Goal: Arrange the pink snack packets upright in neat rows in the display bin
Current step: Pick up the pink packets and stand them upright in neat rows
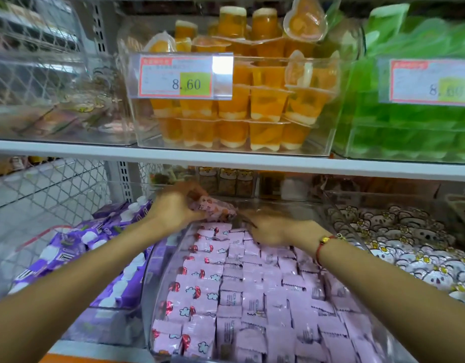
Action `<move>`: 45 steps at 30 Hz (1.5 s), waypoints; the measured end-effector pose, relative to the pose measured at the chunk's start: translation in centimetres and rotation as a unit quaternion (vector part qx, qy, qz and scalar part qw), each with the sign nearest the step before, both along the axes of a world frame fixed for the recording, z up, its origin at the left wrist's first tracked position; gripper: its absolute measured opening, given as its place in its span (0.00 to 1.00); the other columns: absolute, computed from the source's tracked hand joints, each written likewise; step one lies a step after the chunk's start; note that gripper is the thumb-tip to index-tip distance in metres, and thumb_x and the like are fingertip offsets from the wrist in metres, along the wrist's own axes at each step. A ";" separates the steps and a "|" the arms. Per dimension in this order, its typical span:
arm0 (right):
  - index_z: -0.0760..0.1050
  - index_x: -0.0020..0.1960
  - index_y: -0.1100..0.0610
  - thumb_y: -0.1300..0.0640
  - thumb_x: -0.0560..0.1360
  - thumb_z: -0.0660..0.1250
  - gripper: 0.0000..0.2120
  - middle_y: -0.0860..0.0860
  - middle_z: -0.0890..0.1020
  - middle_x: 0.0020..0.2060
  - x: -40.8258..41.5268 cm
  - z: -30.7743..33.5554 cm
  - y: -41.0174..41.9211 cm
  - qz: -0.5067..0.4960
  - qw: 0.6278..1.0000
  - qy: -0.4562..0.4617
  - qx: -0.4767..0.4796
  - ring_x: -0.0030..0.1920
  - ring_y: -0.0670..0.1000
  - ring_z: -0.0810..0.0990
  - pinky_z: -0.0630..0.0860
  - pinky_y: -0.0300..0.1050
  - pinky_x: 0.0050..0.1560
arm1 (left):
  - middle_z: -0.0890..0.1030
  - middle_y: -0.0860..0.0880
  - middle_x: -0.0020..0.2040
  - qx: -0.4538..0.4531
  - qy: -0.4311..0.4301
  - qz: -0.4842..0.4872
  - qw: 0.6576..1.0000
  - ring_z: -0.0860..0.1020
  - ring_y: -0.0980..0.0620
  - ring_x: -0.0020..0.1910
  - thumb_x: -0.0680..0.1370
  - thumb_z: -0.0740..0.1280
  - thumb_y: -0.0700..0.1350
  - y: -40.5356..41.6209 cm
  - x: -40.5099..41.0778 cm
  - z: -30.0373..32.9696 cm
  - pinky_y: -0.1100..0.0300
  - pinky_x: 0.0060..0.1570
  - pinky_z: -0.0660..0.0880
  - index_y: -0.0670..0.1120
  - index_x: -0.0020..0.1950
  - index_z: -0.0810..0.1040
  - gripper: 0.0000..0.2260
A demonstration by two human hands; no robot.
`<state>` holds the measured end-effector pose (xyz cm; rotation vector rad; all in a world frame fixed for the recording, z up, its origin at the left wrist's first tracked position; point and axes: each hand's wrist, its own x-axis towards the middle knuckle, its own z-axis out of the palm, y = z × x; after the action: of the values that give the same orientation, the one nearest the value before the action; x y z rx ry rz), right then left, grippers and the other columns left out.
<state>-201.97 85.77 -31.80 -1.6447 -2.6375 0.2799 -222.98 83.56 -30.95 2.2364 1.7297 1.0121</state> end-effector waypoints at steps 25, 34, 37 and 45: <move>0.60 0.73 0.48 0.51 0.83 0.48 0.20 0.56 0.70 0.69 2.2 -1.6 1.0 0.004 0.998 0.020 -0.063 0.63 0.57 0.72 0.68 0.42 0.62 | 0.78 0.47 0.58 -0.043 0.140 -0.005 0.989 0.77 0.48 0.51 0.76 0.68 0.41 3.7 6.2 0.4 0.56 0.50 0.75 0.49 0.59 0.72 0.13; 0.58 0.75 0.47 0.50 0.83 0.47 0.21 0.53 0.64 0.74 2.4 -1.4 0.1 0.011 0.999 0.000 -0.034 0.70 0.57 0.66 0.65 0.47 0.68 | 0.77 0.50 0.61 -0.088 0.244 -0.074 0.963 0.76 0.48 0.58 0.78 0.66 0.43 3.6 5.4 1.2 0.59 0.54 0.72 0.52 0.60 0.78 0.12; 0.60 0.75 0.49 0.52 0.83 0.48 0.21 0.53 0.68 0.71 2.1 -1.2 0.0 0.000 0.999 0.001 -0.037 0.67 0.56 0.69 0.67 0.43 0.63 | 0.76 0.50 0.64 -0.109 0.289 -0.083 0.947 0.76 0.48 0.58 0.80 0.62 0.42 3.3 5.0 1.7 0.57 0.56 0.73 0.52 0.64 0.76 0.14; 0.77 0.61 0.49 0.53 0.80 0.58 0.13 0.54 0.77 0.62 1.1 -0.1 2.0 -0.100 0.992 0.007 0.078 0.58 0.57 0.76 0.75 0.50 0.59 | 0.74 0.48 0.66 -0.140 0.246 -0.077 0.956 0.75 0.46 0.59 0.79 0.60 0.37 3.3 4.6 1.2 0.58 0.55 0.74 0.51 0.66 0.74 0.17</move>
<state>-200.83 87.80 -31.88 -1.8276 -2.3902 0.0775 -218.36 86.86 -29.70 2.5131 1.6900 0.1610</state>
